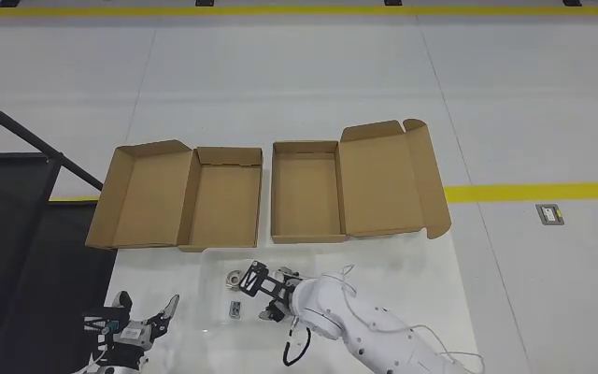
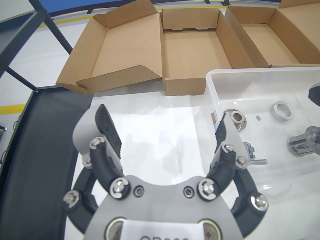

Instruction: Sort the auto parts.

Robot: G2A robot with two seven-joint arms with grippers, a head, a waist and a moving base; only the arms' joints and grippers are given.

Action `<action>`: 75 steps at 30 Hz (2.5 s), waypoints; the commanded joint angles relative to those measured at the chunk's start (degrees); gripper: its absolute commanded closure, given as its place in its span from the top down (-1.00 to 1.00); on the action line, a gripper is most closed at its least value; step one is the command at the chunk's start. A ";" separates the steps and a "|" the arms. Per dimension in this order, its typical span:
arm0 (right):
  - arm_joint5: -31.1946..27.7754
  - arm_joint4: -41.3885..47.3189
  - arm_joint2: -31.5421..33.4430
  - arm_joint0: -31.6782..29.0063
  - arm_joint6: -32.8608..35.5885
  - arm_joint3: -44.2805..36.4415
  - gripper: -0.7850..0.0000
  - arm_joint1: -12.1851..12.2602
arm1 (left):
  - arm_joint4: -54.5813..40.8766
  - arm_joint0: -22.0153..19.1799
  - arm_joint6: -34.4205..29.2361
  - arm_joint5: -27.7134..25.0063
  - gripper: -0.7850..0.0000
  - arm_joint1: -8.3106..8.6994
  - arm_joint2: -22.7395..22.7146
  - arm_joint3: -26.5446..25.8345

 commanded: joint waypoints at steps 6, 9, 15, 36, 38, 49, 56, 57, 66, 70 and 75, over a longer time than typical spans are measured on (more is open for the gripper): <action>4.30 -0.91 -1.88 1.06 3.51 3.32 1.00 -2.19 | 0.00 0.00 0.00 0.00 1.00 0.00 0.00 0.00; 4.70 -0.66 -2.09 1.36 4.13 4.29 0.49 -2.94 | 0.00 0.00 0.00 0.00 1.00 0.00 0.00 0.00; 4.53 0.32 -1.51 1.21 5.16 5.62 -0.59 -3.82 | 0.00 0.00 0.00 0.00 1.00 0.00 0.00 0.00; 6.66 -8.39 9.24 -0.45 0.22 -6.62 -1.00 -2.35 | 0.00 0.00 0.00 0.00 1.00 0.00 0.00 0.00; 4.87 -7.70 12.62 -1.72 -5.96 -8.78 -1.00 -1.67 | 0.00 0.00 0.00 0.00 1.00 0.00 0.00 0.00; 0.67 -5.21 15.15 -2.78 -11.97 -9.75 -1.00 -1.16 | 0.00 0.00 0.00 0.00 1.00 0.00 0.00 0.00; 2.47 -3.70 16.23 -3.45 -13.53 -9.00 -1.00 -1.22 | 0.00 0.00 0.00 0.00 1.00 0.00 0.00 0.00; 2.62 -1.26 17.01 -3.61 -15.16 -8.18 -1.00 -1.38 | 0.00 0.00 0.00 0.00 1.00 0.00 0.00 0.00; 9.23 16.61 19.64 11.40 -24.63 16.16 -1.00 -5.66 | 0.00 0.00 0.00 0.00 1.00 0.00 0.00 0.00; 14.96 21.00 17.03 19.53 -28.51 29.26 -1.00 -9.08 | 0.00 0.00 0.00 0.00 1.00 0.00 0.00 0.00; 21.99 23.97 13.46 26.95 -32.86 43.68 -1.00 -13.82 | 0.00 0.00 0.00 0.00 1.00 0.00 0.00 0.00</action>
